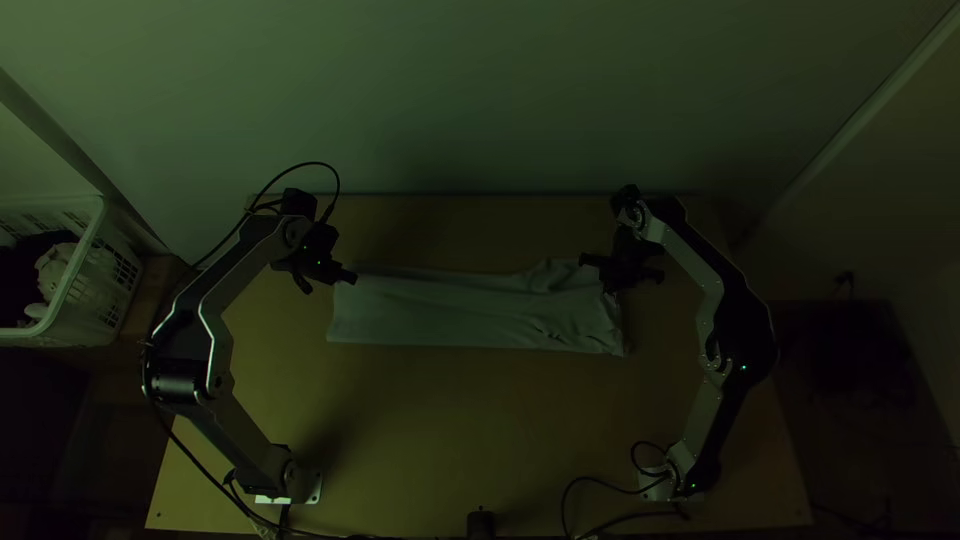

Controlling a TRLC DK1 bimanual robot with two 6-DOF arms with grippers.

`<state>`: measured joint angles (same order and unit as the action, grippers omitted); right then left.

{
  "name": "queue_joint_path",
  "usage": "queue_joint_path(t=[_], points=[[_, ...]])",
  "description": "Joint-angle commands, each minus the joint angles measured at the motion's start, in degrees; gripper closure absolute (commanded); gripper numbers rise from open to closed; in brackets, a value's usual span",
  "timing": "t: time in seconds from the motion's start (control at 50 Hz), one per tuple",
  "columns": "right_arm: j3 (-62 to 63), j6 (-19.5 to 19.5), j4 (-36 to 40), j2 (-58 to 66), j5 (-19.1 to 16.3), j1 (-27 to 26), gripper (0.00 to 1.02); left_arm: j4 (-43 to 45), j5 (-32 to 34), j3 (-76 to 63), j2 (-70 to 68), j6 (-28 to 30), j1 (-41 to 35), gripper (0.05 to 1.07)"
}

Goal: Fold the t-shirt

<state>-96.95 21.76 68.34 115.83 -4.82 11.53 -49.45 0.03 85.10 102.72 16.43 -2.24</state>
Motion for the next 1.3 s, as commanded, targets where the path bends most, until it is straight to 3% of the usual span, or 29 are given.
queue_joint_path(t=[0.0, 0.06, 0.3, 0.48, 0.56, 0.66, 0.96, 1.28], points=[[-2.9, -1.5, 0.0, 1.1, 1.3, -0.7, 0.65, 0.9, 0.1, 1.5, 1.3, -2.4, 0.2, 0.07], [-3.2, -1.9, 0.1, 0.8, 1.3, -1.0, 0.52, 2.3, 0.3, 1.5, 1.3, -3.2, 0.3, 0.09], [-2.9, -2.5, 0.2, -2.8, 1.3, -1.9, 0.21, 3.7, 5.4, 1.5, 0.0, -6.1, 2.3, 0.09], [-3.2, -2.6, 0.1, -6.3, 1.2, -2.9, 0.15, 4.2, 13.0, 0.3, -1.4, -8.0, 5.4, 0.09], [-3.4, -2.8, 0.0, -7.5, 1.1, -3.4, 0.06, 4.3, 18.5, -0.9, -2.0, -8.1, 7.2, 0.09], [-3.2, -2.8, -1.1, -10.4, 1.2, -4.1, 0.05, 4.3, 24.3, -2.3, -2.0, -8.2, 9.4, 0.10], [-6.1, -2.3, -3.4, -18.1, 1.2, -7.1, 0.04, 5.8, 33.5, -8.1, -1.6, -8.3, 13.9, 0.10], [-5.9, -2.2, -12.2, -27.9, 1.2, -7.6, 0.04, 9.6, 37.2, -12.3, 0.7, -7.1, 17.1, 0.10]])
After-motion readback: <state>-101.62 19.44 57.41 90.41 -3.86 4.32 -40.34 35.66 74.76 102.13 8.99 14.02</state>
